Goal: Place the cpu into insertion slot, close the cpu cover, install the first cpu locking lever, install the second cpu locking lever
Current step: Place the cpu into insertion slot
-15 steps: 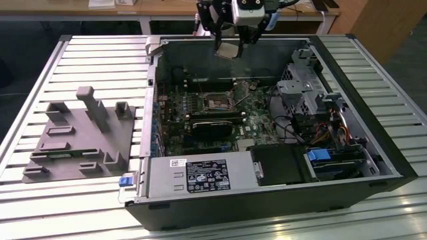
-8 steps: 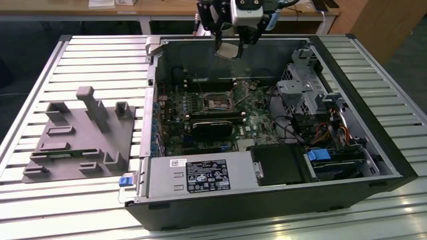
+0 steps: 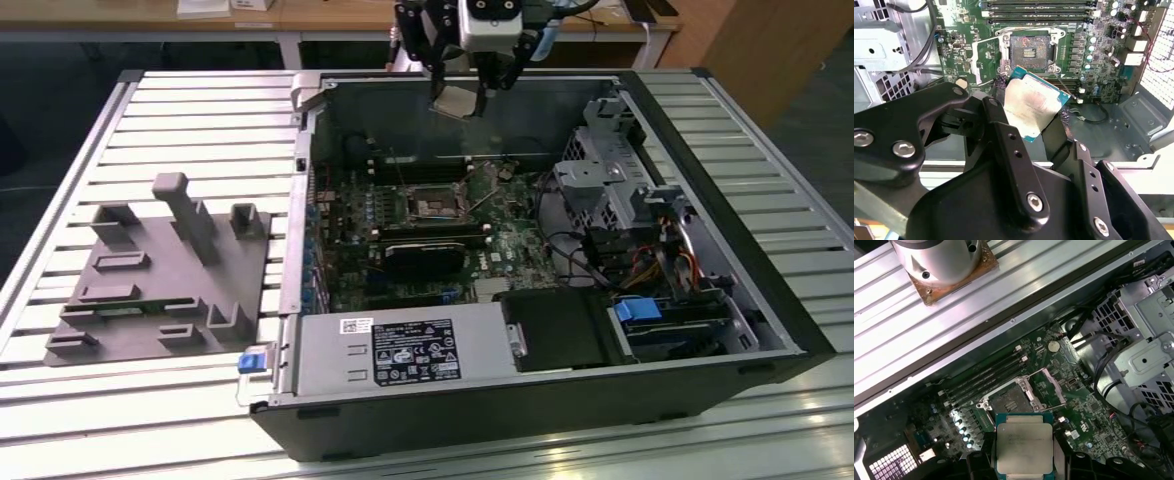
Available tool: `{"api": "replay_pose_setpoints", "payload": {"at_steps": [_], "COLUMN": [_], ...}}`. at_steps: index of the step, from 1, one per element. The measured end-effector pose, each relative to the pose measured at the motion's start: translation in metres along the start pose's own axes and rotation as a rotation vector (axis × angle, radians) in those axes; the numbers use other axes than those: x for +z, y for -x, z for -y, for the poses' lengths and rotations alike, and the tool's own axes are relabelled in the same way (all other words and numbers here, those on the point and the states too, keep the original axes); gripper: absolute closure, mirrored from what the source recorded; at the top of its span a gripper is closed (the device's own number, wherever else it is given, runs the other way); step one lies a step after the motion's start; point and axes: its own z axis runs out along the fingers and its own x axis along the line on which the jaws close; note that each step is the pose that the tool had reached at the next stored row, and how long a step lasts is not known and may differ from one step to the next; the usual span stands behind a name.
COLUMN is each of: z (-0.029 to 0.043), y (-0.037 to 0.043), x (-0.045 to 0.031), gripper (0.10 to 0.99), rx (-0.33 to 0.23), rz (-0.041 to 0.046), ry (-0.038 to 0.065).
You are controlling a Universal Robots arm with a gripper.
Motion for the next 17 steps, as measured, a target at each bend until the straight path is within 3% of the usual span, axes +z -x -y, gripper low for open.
{"api": "replay_pose_setpoints", "payload": {"at_steps": [17], "z": [0.0001], "y": [0.0000], "x": [0.0009], "gripper": [0.545], "rx": [0.072], "rz": [0.0064], "ry": [0.001]}}
